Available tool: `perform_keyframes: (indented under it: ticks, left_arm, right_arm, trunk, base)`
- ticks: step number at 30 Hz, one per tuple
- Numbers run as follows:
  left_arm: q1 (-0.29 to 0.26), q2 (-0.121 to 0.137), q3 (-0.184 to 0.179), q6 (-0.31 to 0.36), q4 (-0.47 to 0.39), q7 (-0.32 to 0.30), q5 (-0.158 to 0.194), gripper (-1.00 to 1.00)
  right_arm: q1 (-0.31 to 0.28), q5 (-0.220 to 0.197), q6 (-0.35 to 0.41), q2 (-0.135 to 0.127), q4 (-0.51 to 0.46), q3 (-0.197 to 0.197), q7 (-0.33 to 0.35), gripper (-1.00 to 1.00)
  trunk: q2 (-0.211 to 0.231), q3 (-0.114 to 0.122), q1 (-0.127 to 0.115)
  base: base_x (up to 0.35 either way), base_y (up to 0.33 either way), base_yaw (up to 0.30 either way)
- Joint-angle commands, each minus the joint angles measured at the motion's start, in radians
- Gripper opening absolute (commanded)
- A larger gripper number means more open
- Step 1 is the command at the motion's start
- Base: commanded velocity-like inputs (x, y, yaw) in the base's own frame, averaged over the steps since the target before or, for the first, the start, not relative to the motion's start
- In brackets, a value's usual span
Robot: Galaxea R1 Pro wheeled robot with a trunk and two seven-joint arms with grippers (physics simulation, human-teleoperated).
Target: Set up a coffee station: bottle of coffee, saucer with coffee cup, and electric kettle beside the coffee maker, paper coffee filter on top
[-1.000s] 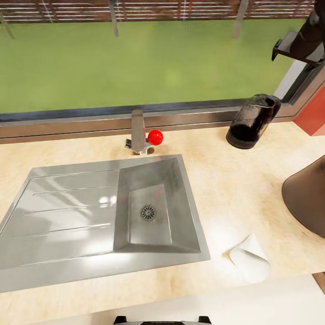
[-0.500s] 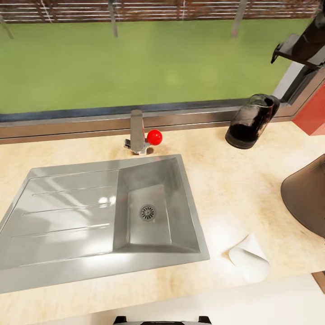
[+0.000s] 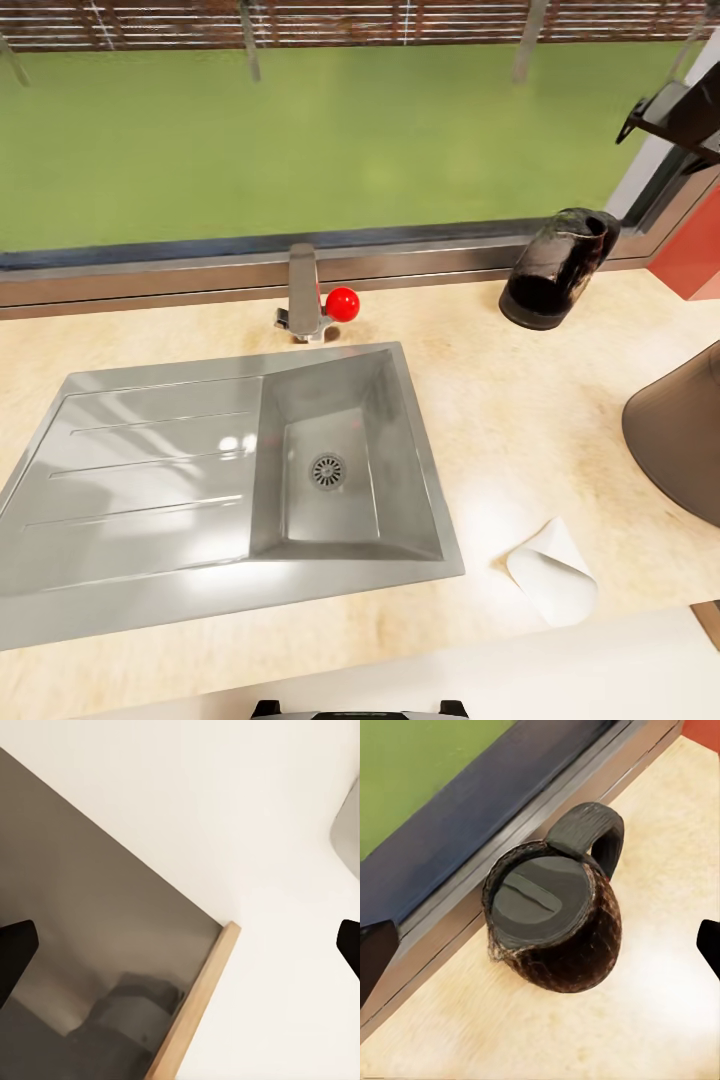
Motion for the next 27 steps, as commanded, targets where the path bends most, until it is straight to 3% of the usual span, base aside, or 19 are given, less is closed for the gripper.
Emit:
perform_keyframes:
  ticks: [1,8,27]
  left_arm:
    - [0.0,-0.001,0.008,-0.001,0.0,-0.008,0.002,1.0]
    - [0.0,-0.003,0.009,-0.001,0.0,-0.008,0.002,1.0]
    - [0.0,-0.005,0.008,-0.001,0.0,-0.008,0.002,1.0]
  right_arm:
    - [-0.001,-0.008,0.0,-0.01,0.012,0.001,0.016,1.0]
    - [0.0,0.015,-0.001,-0.028,0.04,0.005,0.071,1.0]
    - [0.0,0.047,-0.006,-0.037,0.044,0.004,0.077,1.0]
  trunk:
    - [-0.002,-0.001,0.001]
    - [-0.002,-0.001,0.001]
    - [-0.002,-0.001,0.001]
  base:
    - [0.0,0.0,0.0]
    - [0.0,0.0,0.0]
    - [0.0,0.0,0.0]
